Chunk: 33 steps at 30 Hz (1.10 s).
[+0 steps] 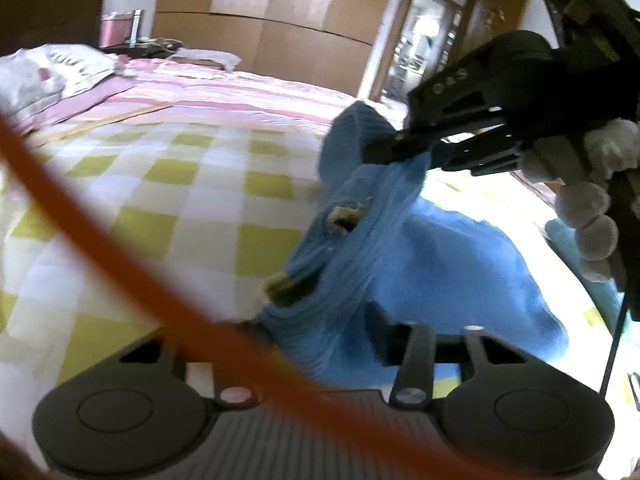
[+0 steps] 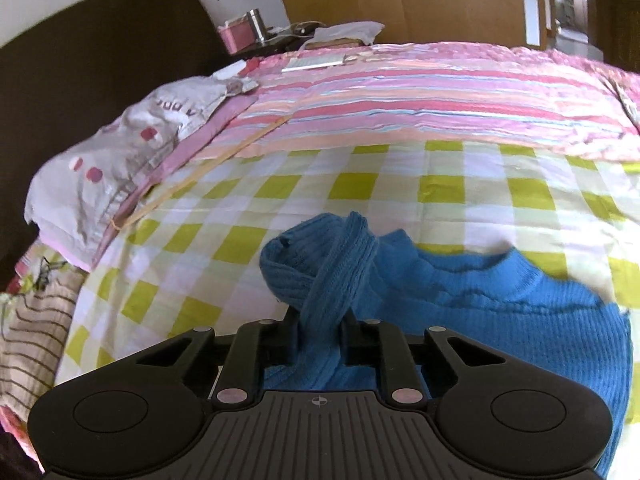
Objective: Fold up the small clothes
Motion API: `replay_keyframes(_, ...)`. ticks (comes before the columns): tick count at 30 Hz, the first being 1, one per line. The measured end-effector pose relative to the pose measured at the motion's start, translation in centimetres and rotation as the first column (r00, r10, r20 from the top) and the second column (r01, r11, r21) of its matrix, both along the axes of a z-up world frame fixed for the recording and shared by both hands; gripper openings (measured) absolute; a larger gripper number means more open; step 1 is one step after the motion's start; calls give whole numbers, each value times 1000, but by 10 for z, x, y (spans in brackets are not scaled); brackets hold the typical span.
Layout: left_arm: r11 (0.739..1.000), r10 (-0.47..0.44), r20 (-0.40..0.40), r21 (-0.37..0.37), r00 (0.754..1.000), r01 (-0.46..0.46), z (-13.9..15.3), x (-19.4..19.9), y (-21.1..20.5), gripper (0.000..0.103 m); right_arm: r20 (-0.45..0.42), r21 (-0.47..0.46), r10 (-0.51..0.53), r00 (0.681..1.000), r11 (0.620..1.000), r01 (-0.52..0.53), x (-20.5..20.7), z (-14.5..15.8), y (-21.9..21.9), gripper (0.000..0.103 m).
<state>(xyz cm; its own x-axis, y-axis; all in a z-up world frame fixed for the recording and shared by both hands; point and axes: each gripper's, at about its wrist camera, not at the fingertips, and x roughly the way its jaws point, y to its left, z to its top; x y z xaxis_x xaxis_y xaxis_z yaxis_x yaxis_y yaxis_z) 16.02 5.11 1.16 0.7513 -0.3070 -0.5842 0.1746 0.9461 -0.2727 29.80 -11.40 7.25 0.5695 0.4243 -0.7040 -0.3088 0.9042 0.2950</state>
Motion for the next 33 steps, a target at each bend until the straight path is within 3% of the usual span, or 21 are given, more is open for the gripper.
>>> replay_keyframes(1, 1000, -13, -2, -4, 1000, 13, 2, 2, -4, 32, -6, 17, -8, 1000, 1000, 8, 0, 0, -6, 17)
replay_keyframes(3, 999, -41, -5, -17, 999, 41, 9, 0, -15, 28, -11, 45, -26, 1000, 999, 27, -1, 0, -19, 17)
replay_keyframes(12, 986, -158, 53, -51, 986, 160, 51, 4, -67, 28, 6, 159, -105, 994, 982, 102, -4, 11, -83, 17)
replay_keyframes(18, 972, -228, 73, -41, 971, 232, 62, 10, -109, 28, 14, 192, -163, 987, 969, 157, -5, 13, -128, 17)
replay_keyframes(23, 961, -275, 69, -6, 959, 276, 59, 13, -147, 28, 9, 206, -209, 978, 957, 203, -6, 7, -164, 16)
replay_keyframes(33, 951, -306, 0, 39, 952, 306, 28, 19, -198, 28, -56, 204, -259, 964, 942, 265, 2, -39, -209, 16)
